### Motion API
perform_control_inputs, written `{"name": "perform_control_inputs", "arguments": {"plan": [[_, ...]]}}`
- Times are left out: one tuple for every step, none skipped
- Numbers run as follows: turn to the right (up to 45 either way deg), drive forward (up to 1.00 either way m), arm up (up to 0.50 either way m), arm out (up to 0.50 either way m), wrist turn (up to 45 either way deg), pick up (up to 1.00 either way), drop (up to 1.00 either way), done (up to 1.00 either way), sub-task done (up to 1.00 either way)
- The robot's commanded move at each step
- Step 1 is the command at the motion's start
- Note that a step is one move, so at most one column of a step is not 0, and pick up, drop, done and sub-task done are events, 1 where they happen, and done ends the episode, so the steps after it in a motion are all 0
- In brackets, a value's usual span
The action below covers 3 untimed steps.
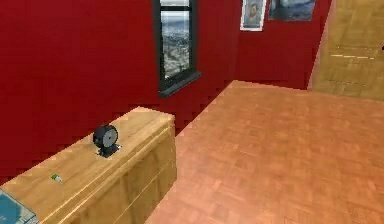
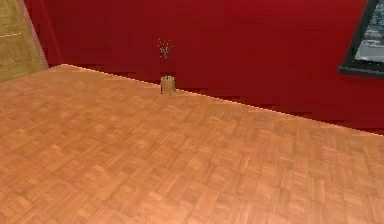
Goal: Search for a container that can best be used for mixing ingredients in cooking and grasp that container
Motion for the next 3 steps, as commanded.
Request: {"name": "perform_control_inputs", "arguments": {"plan": [[0.0,0.3,0.0,0.0,0.0,0.0,0.0,0.0,0.0],[45.0,0.0,0.0,0.0,0.0,0.0,0.0,0.0,0.0],[45.0,0.0,0.0,0.0,0.0,0.0,0.0,0.0,0.0]]}}
